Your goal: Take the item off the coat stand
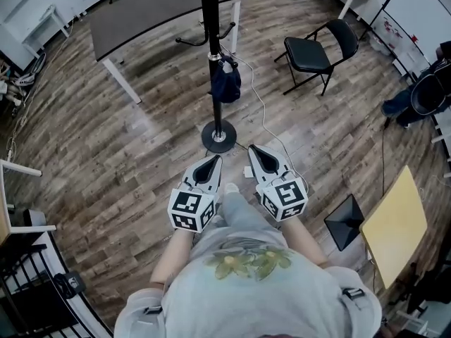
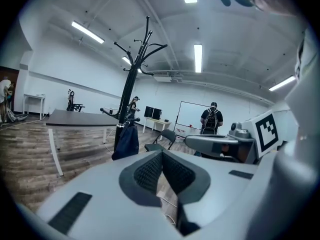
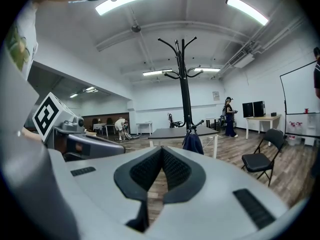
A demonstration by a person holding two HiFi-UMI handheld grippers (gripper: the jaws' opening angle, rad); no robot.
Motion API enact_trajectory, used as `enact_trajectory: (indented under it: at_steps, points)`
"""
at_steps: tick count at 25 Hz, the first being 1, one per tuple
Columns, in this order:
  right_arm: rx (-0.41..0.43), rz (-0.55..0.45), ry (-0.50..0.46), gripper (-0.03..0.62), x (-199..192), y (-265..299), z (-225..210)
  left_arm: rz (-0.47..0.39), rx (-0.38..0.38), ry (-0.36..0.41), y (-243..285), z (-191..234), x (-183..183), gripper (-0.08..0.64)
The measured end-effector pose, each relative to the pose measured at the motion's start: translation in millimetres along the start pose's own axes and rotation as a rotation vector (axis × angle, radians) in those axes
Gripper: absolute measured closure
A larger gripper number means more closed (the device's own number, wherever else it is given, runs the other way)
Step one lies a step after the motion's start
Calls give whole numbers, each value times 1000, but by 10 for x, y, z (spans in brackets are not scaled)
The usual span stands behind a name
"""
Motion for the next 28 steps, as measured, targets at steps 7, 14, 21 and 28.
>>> enact_trajectory:
  at_steps: [7,14,21,28]
  points:
    - [-13,-21,-18,585,195,334,-182,-9,19,4,235,269,132,545]
    - [-41,-49,-37,584,352,595,-310,-1,23,-4,368,422,184,545]
    - [-42,-46,-18,461,399,797,-393,3,31,-6,458,556,207,545]
    - [-39,-19,4,389,366,971,-471,15,35,-4,535,649,209,545]
Point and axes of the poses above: the fingertips, and each gripper's own axes: y forward along the fingers, z to its left, x out of its top, the point moved 6 cm from there along -y, backward along the fingers, and after that the axes turned 9 degrees about y, right-handed, at the moved point
